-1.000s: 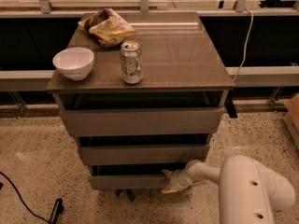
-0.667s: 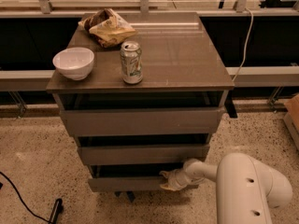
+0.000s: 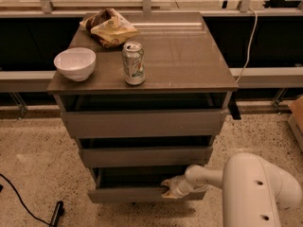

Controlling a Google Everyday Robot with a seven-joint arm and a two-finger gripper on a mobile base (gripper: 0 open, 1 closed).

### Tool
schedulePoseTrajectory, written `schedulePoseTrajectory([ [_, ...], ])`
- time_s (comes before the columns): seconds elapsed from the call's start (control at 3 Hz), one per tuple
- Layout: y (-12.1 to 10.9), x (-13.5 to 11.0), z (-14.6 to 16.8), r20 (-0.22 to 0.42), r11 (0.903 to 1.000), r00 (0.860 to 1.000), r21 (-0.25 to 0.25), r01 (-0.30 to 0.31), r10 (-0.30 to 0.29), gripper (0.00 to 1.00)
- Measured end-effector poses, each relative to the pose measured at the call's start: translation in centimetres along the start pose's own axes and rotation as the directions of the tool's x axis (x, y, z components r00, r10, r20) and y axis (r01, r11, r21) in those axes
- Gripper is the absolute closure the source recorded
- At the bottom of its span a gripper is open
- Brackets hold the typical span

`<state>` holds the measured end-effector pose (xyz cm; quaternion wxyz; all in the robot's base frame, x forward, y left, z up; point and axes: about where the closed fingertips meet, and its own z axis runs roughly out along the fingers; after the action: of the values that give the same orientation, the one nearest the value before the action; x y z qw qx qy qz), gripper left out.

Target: Open bottom drawer

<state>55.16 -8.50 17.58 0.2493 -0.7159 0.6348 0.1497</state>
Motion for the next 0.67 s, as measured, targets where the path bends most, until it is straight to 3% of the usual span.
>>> schedulePoseTrajectory([
  [0.33, 0.89, -0.68, -0.39, -0.001, 0.9999, 1.000, 0.002, -0.014, 0.014, 0.49],
  [0.67, 1.10, -0.79, -0.17, 0.002, 0.9999, 1.000, -0.002, -0.015, 0.015, 0.19],
])
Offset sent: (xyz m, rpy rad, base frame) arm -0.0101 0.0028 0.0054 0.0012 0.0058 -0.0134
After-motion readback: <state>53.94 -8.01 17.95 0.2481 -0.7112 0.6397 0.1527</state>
